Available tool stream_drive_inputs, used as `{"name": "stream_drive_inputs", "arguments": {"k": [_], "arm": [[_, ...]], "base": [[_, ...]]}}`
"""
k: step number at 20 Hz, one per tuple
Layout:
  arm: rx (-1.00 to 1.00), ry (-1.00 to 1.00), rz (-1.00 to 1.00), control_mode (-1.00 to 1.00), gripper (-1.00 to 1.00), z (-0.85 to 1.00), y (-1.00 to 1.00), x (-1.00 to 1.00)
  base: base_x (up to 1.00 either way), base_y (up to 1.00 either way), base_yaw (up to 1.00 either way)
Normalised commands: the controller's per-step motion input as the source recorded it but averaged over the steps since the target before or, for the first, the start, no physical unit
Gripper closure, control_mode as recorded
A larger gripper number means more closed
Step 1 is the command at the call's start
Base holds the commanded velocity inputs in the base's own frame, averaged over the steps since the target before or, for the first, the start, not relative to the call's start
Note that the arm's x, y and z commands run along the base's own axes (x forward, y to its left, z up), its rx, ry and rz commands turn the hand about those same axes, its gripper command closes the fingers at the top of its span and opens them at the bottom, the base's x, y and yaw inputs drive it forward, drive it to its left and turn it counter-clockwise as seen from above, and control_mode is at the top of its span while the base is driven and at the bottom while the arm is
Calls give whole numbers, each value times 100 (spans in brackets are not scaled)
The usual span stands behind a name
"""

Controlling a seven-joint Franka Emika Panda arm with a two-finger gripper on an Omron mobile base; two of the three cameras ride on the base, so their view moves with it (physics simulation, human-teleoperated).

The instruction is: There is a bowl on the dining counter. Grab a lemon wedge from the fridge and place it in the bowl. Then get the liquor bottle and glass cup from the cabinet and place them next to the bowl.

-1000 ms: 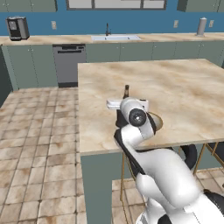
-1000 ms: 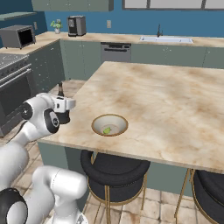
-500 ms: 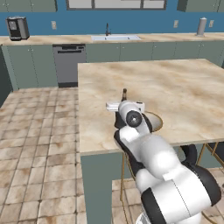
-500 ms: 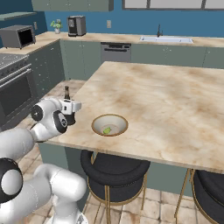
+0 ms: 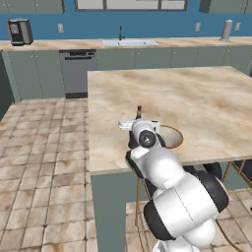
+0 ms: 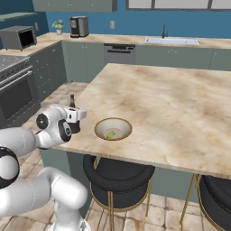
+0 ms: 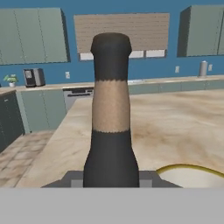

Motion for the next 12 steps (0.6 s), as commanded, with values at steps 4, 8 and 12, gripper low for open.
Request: {"name": "stream_drive_inputs", "arguments": {"k": [4,8,12], "arm": [[0,0,-3,-100,100,-22,0,26],[0,0,-3,-100,100,-24,0,26],[0,0,-2,-100,100,-25,0,28]], "base": [[0,0,0],[0,0,0],[0,0,0]]}}
